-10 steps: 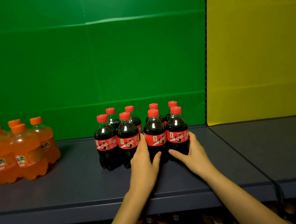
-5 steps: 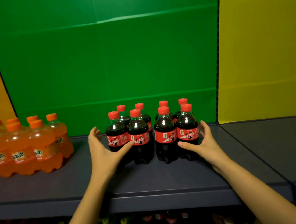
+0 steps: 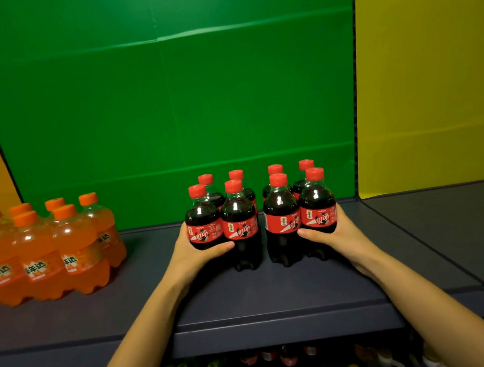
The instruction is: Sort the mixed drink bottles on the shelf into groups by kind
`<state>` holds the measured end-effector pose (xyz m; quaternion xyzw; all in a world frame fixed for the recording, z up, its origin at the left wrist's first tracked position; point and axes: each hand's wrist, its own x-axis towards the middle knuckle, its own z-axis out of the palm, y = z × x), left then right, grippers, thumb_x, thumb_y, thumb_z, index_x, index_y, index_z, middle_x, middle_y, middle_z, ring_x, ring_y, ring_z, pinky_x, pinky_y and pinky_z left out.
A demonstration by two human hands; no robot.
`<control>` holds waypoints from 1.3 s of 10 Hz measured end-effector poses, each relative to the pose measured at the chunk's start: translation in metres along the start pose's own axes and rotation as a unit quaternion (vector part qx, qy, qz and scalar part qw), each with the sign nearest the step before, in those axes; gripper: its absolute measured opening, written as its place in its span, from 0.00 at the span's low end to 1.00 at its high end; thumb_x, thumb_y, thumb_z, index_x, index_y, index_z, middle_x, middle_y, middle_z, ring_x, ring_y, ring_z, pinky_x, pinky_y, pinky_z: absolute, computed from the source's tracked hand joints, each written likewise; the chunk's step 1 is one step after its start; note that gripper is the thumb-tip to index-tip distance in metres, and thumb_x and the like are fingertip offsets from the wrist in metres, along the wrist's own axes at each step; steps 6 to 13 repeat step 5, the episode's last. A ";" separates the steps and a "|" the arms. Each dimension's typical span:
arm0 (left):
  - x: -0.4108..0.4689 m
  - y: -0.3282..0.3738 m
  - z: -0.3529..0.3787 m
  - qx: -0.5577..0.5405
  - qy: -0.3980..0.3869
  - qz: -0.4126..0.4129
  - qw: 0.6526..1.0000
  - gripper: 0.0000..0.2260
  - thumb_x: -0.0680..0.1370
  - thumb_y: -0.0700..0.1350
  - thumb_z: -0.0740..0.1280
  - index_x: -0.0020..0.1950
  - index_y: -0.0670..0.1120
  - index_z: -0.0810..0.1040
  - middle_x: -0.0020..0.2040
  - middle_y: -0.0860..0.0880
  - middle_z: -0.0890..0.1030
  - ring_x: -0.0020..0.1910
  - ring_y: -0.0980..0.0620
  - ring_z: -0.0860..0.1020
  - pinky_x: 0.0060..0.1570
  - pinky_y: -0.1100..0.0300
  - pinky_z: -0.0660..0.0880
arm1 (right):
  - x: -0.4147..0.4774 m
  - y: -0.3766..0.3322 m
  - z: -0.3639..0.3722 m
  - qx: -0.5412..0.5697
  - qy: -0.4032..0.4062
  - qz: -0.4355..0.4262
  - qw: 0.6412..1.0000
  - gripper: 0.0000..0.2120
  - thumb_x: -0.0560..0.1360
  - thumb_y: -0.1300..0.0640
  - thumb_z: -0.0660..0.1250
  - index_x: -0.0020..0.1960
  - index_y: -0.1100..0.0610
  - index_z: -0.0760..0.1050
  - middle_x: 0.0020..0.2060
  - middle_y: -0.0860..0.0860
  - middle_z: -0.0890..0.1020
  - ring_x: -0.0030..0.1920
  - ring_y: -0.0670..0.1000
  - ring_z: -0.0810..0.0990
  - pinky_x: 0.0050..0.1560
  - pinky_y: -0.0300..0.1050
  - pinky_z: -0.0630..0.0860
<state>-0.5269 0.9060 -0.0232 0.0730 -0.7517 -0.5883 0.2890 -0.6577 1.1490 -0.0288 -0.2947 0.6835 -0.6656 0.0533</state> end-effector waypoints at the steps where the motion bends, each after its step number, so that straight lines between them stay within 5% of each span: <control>1: 0.002 -0.003 0.001 0.002 -0.001 0.000 1.000 0.35 0.62 0.37 0.78 0.65 0.47 0.67 0.58 0.49 0.78 0.56 0.53 0.78 0.51 0.61 0.74 | 0.000 0.000 0.002 -0.007 -0.007 -0.005 1.000 0.40 0.64 0.62 0.75 0.71 0.53 0.60 0.60 0.49 0.76 0.57 0.42 0.76 0.50 0.34 0.73; 3: 0.001 -0.003 0.002 0.009 -0.001 0.007 1.000 0.34 0.63 0.38 0.78 0.65 0.46 0.67 0.58 0.50 0.78 0.54 0.56 0.78 0.48 0.66 0.74 | 0.001 0.001 0.003 -0.019 -0.001 -0.009 1.000 0.39 0.66 0.62 0.73 0.71 0.53 0.58 0.61 0.48 0.75 0.55 0.38 0.74 0.45 0.31 0.73; 5: -0.008 0.006 -0.004 0.043 -0.024 0.001 0.999 0.37 0.63 0.42 0.78 0.67 0.49 0.64 0.58 0.56 0.75 0.56 0.61 0.75 0.62 0.56 0.72 | -0.010 -0.014 0.001 -0.067 0.002 0.017 0.998 0.43 0.66 0.58 0.74 0.74 0.50 0.53 0.70 0.51 0.67 0.63 0.47 0.71 0.58 0.38 0.69; 13: -0.008 0.006 -0.004 0.043 -0.024 0.001 0.999 0.37 0.63 0.42 0.78 0.67 0.49 0.64 0.58 0.56 0.75 0.56 0.61 0.75 0.62 0.56 0.72 | -0.010 -0.014 0.001 -0.067 0.002 0.017 0.998 0.43 0.66 0.58 0.74 0.74 0.50 0.53 0.70 0.51 0.67 0.63 0.47 0.71 0.58 0.38 0.69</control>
